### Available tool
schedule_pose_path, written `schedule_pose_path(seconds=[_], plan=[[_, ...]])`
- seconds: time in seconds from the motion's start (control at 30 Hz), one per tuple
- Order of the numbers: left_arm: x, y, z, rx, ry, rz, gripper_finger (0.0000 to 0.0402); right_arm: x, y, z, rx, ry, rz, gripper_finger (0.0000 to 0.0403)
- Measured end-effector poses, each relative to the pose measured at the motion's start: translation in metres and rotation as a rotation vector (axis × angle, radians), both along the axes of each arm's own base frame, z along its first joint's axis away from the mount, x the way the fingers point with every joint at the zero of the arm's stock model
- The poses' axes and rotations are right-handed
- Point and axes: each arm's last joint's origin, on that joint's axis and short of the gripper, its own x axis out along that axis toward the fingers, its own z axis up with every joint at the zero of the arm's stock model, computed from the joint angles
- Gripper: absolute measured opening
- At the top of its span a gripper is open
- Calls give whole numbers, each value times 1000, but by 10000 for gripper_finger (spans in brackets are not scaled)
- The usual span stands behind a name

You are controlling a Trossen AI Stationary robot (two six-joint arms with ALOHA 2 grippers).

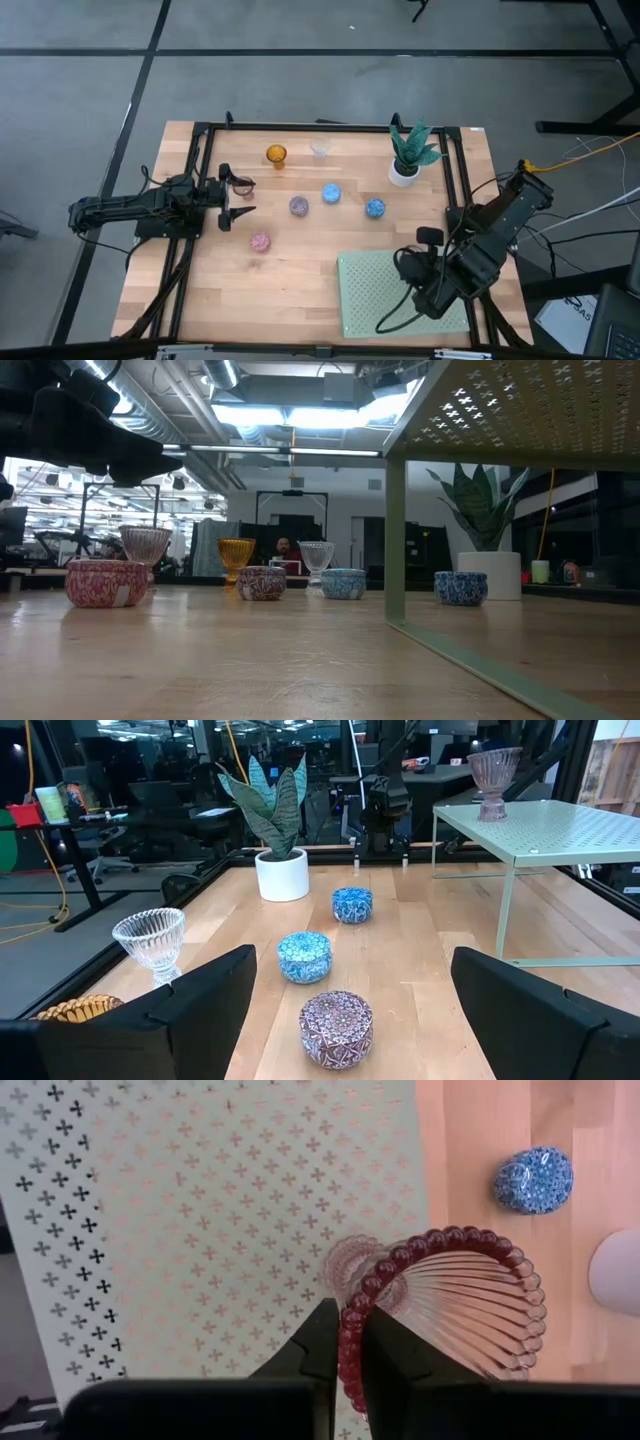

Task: Pick & Place candle stick holders
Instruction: Put the top pink glass candle holder on the shelf, then put the transparent glass candle holder on the shelf

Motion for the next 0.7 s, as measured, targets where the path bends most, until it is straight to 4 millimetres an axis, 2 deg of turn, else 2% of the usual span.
schedule_pose_path(seconds=[0.23, 0.43, 0.6, 0.7], plan=[[0, 0, 0, 0, 0, 0, 334, 0, 2, -2, 32, 46, 36, 80], [0, 0, 0, 0, 0, 0, 334, -2, 1, 0, 56, 74, 58, 139], [0, 0, 0, 0, 0, 0, 334, -3, 2, 11, 87, 64, 84, 201], [0, 0, 0, 0, 0, 0, 334, -5, -1, 24, 97, 53, 82, 227]])
